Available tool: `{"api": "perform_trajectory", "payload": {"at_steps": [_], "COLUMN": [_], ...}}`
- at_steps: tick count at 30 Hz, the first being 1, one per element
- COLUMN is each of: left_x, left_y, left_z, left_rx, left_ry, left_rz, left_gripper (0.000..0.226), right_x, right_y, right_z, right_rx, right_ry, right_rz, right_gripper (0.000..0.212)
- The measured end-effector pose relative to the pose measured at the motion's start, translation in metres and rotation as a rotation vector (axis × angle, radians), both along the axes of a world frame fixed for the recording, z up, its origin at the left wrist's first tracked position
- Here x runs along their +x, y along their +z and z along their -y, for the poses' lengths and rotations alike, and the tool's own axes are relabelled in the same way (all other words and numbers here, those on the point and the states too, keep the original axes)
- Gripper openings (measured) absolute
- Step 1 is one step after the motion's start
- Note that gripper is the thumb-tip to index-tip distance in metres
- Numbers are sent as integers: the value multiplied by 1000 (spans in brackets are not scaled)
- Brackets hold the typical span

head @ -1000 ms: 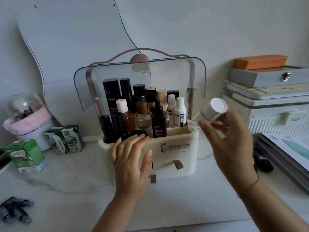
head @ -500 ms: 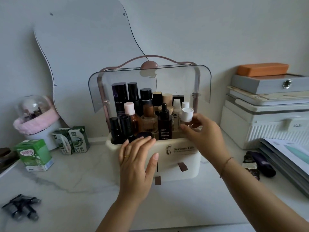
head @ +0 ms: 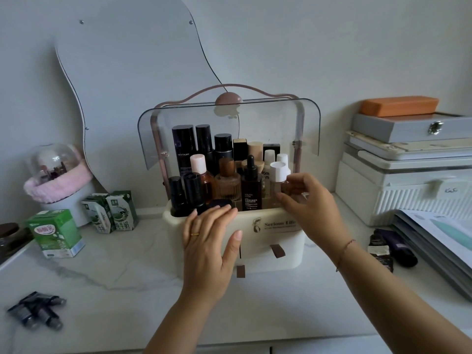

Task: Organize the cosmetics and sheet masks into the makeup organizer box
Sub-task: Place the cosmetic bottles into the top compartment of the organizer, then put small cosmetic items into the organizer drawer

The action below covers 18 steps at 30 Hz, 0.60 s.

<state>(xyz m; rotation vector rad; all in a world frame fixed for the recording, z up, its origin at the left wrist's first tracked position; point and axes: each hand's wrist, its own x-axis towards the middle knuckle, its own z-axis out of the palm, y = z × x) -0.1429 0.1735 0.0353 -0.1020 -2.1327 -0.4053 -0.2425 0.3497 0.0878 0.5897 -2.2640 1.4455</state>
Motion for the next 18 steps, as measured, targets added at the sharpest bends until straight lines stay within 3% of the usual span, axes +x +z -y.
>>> {"api": "perform_trajectory", "payload": {"at_steps": [11,15,18], "left_x": [11,37,49], "left_y": [-2,-35,-53], "left_z": [5,7,6], "left_rx": [-2,341,847], "left_ry": [-8,147,158], "left_rz": [-10,-167,-75], "left_gripper": [49,56,53], "right_x": [36,66,87], "right_y": [-31,-65,-88], "right_z": [-4,-7,1], "right_rx": [-146,-272,-314], "right_ry": [-133,-184,-147], "right_rz": [-32,9,96], "right_gripper": [57,50,30]}}
